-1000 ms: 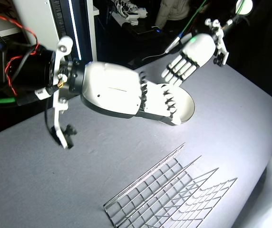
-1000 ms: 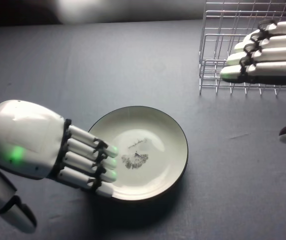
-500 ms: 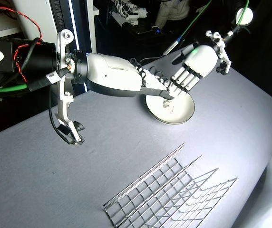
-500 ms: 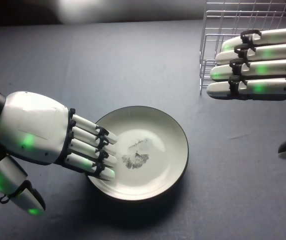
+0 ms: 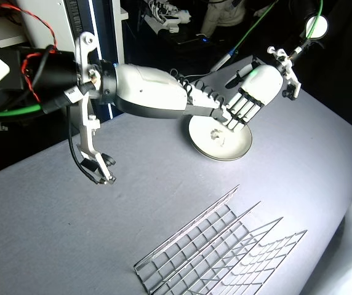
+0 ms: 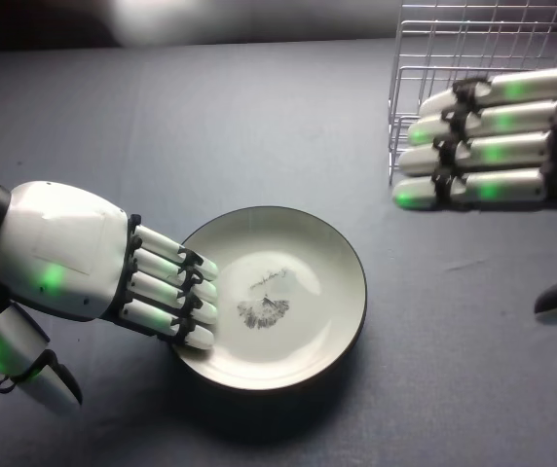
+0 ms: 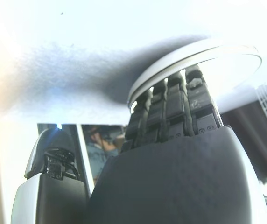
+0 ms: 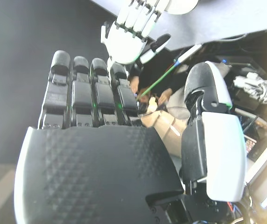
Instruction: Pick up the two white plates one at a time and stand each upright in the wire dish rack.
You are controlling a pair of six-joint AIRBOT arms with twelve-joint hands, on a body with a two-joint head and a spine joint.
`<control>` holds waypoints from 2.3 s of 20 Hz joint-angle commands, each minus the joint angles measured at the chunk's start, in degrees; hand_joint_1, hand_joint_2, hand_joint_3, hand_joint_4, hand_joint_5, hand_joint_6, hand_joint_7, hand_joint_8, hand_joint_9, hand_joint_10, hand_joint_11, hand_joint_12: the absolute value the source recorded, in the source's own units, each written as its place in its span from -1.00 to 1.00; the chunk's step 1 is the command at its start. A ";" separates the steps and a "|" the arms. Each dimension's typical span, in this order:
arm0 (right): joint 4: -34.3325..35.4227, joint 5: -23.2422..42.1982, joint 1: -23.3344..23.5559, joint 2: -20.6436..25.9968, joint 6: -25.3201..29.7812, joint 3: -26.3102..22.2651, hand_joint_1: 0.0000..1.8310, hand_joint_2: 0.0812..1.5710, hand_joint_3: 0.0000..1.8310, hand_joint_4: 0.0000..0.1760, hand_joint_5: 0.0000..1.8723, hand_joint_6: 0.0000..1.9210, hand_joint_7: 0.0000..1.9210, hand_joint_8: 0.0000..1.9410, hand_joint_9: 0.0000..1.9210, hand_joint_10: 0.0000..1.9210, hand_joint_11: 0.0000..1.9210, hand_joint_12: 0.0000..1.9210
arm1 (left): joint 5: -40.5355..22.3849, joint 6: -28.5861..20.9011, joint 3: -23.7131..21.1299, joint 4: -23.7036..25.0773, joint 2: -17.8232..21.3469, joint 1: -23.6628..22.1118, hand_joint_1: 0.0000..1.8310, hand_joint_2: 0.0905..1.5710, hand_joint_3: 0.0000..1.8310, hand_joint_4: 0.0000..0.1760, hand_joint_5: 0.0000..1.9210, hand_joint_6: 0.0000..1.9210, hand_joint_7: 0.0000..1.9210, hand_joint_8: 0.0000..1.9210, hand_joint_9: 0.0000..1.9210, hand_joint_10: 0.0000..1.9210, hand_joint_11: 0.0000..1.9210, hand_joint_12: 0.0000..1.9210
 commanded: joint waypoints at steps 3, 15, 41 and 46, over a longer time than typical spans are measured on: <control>3.39 2.74 0.56 -0.64 -0.24 0.01 -0.47 0.38 -1.00 -1.00 -0.89 -1.00 -0.91 -1.00 -0.92 -1.00 -1.00 -0.72 | -0.35 0.46 0.94 -2.06 -0.81 0.19 -1.00 0.50 -1.00 -1.00 -1.00 -1.00 -1.00 -1.00 -1.00 -1.00 -1.00 -1.00; 3.40 3.52 0.31 -1.93 -0.25 1.12 -0.42 0.35 -1.00 -1.00 -0.83 -1.00 -0.84 -1.00 -0.86 -0.99 -1.00 -0.56 | 3.38 2.66 2.71 0.13 -3.40 3.47 -1.00 0.51 -1.00 -1.00 -1.00 -1.00 -1.00 -1.00 -1.00 -1.00 -1.00 -1.00; 2.38 7.63 -3.77 -14.92 1.24 13.24 0.43 0.20 -1.00 -1.00 -0.89 -0.99 -0.92 -0.99 -0.95 -0.99 -1.00 -0.82 | 5.64 2.32 3.21 -3.31 -10.97 3.92 -1.00 0.50 -1.00 -1.00 -1.00 -1.00 -1.00 -1.00 -1.00 -1.00 -1.00 -1.00; 2.38 6.76 -4.83 -18.23 1.24 14.46 0.46 0.21 -1.00 -1.00 -0.89 -1.00 -0.90 -1.00 -0.94 -0.99 -1.00 -0.76 | 5.60 2.31 3.25 -3.31 -10.83 3.95 -1.00 0.49 -1.00 -1.00 -0.90 -0.99 -0.91 -0.99 -0.95 -0.99 -0.96 -0.98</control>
